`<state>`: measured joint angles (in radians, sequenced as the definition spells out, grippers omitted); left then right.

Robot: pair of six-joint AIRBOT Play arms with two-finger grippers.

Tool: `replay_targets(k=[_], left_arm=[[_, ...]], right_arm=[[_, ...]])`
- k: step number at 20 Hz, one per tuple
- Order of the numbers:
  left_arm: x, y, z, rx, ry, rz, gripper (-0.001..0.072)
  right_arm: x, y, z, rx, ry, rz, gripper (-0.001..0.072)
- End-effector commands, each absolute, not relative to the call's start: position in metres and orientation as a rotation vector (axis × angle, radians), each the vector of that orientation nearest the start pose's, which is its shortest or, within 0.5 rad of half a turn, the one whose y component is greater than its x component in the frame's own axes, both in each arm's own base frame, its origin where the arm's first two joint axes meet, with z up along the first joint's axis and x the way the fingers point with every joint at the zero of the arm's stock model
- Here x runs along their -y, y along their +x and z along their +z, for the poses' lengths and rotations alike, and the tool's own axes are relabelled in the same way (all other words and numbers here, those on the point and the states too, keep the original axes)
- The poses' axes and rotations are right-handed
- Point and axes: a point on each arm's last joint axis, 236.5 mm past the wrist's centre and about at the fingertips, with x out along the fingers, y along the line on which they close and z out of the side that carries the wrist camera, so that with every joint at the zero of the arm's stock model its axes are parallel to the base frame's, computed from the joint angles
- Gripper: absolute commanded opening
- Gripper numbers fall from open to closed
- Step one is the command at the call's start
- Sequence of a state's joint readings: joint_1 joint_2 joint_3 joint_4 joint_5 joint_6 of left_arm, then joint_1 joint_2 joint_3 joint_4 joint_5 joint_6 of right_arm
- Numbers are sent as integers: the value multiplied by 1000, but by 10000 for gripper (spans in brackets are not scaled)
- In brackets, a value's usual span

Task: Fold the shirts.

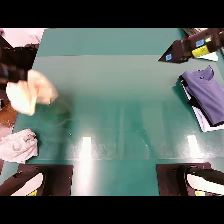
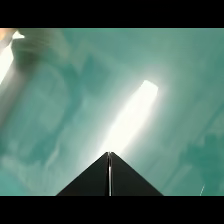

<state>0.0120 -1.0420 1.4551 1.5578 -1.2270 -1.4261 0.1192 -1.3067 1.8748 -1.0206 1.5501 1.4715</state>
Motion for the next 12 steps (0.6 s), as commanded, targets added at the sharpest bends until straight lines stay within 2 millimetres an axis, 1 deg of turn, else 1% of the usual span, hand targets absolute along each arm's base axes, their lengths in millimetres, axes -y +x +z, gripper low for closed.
replay_targets(k=[1, 2, 3, 4, 5, 6, 8, 9, 11, 12], left_arm=[[97, 358, 334, -549, 124, -397, 25], [123, 348, 355, -490, 121, -484, 25], [153, 335, 372, -435, 122, -588, 25], [178, 325, 381, -394, 129, -681, 24], [201, 316, 383, -375, 145, -758, 24], [220, 311, 376, -382, 170, -820, 24], [253, 313, 350, -444, 201, -904, 24], [266, 319, 335, -484, 207, -927, 24], [289, 344, 295, -577, 198, -953, 25], [301, 356, 277, -616, 167, -973, 25]], right_arm=[[-151, 385, 293, -784, 171, 593, 13], [-143, 386, 305, -742, 179, 571, 14], [-135, 387, 314, -706, 186, 550, 14], [-127, 387, 323, -671, 192, 528, 13], [-119, 386, 331, -645, 196, 508, 13], [-111, 384, 337, -625, 201, 488, 13], [-101, 380, 345, -598, 203, 462, 14], [-98, 378, 349, -588, 203, 455, 13], [-97, 372, 355, -571, 198, 452, 13], [-97, 371, 356, -569, 197, 453, 14]])
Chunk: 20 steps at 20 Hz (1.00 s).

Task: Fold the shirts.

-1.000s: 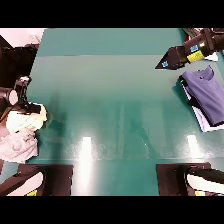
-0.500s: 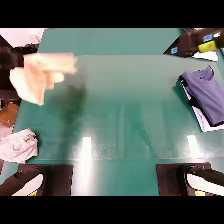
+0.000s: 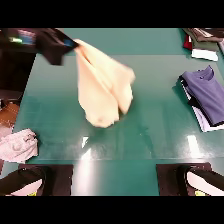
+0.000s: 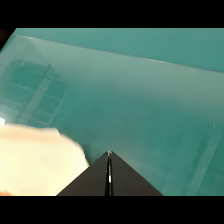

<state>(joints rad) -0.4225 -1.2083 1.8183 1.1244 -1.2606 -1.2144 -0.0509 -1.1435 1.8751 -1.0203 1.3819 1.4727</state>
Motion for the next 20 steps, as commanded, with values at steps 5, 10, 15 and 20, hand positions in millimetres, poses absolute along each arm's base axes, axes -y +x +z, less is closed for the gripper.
replay_targets(k=[5, 10, 15, 20], left_arm=[[325, 420, 180, -806, 52, -915, 359], [229, 427, 160, -1035, -54, -751, 455], [165, 386, 73, -1348, -171, -637, 455], [164, 336, -36, -1501, -339, -537, 456]], right_arm=[[-98, 368, 347, -611, 192, 458, 13], [-98, 367, 343, -630, 188, 460, 13], [-98, 367, 342, -630, 188, 460, 13], [-98, 372, 333, -661, 195, 464, 13]])
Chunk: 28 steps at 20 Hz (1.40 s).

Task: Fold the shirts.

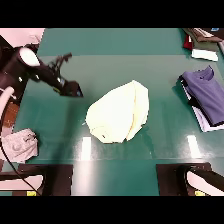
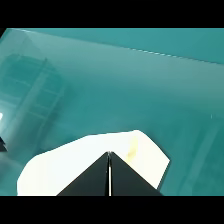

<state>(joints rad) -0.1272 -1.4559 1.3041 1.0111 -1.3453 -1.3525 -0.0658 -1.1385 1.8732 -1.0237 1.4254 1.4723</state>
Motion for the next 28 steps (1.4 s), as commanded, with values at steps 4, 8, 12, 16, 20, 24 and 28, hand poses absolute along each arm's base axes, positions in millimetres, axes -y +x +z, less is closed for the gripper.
replay_targets(k=[4, 8, 12, 16, 20, 24, 28], left_arm=[[185, 313, -67, -1494, -476, -591, 456], [191, 322, -80, -1437, -556, -547, 456], [202, 339, -67, -1363, -644, -558, 242], [201, 344, -48, -1351, -594, -611, 24], [170, 389, 48, -1148, -370, -666, 24], [139, 419, 153, -890, -207, -626, 25], [138, 421, 180, -832, -180, -624, 24]], right_arm=[[-99, 379, 305, -765, 200, 476, 14], [-102, 384, 294, -797, 208, 489, 14], [-111, 386, 297, -778, 196, 503, 14], [-115, 379, 279, -848, 195, 516, 14], [-116, 361, 187, -1113, 228, 536, 66], [-112, 369, 85, -1216, 355, 435, 496], [-117, 392, 23, -1165, 513, 362, 482]])
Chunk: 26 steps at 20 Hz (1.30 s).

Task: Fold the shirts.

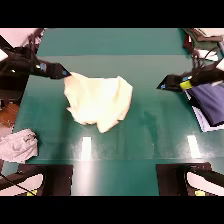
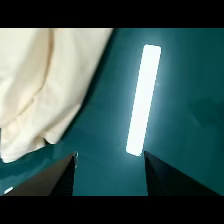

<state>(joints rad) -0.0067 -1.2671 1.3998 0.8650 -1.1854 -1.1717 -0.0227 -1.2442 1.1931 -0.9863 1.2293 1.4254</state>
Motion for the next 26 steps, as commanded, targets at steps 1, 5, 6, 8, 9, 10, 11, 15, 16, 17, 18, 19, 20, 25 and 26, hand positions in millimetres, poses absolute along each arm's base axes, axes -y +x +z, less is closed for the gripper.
replay_targets(k=[1, 5, 6, 8, 9, 10, 11, 15, 16, 17, 18, 19, 20, 25, 26], left_arm=[[138, 421, 179, -837, -181, -624, 25], [139, 414, 173, -868, -178, -639, 25], [139, 414, 172, -875, -175, -639, 25], [139, 411, 169, -891, -175, -646, 25], [140, 410, 169, -894, -174, -648, 25], [140, 410, 168, -897, -175, -649, 25], [140, 408, 168, -903, -174, -652, 25], [141, 406, 167, -912, -173, -657, 25], [141, 406, 167, -912, -173, -657, 25], [141, 406, 167, -912, -173, -657, 25], [141, 406, 167, -912, -172, -657, 25], [141, 406, 167, -912, -172, -657, 25], [141, 406, 167, -911, -172, -657, 25], [141, 406, 167, -912, -172, -658, 25], [141, 406, 167, -913, -172, -658, 25]], right_arm=[[-125, 393, 12, -1190, 547, 384, 482], [-168, 408, -21, -1260, 620, 465, 482], [-182, 413, -27, -1270, 627, 486, 482], [-211, 422, -35, -1291, 621, 532, 482], [-224, 425, -39, -1303, 602, 557, 482], [-239, 428, -43, -1310, 584, 582, 482], [-252, 431, -46, -1314, 567, 604, 482], [-297, 442, -53, -1318, 526, 669, 468], [-305, 445, -54, -1314, 522, 676, 448], [-311, 449, -55, -1304, 519, 680, 448], [-315, 453, -55, -1295, 520, 679, 448], [-318, 456, -55, -1286, 518, 680, 441], [-318, 460, -55, -1277, 518, 678, 440], [-318, 462, -58, -1283, 520, 666, 12], [-316, 462, -55, -1274, 505, 668, 11]])
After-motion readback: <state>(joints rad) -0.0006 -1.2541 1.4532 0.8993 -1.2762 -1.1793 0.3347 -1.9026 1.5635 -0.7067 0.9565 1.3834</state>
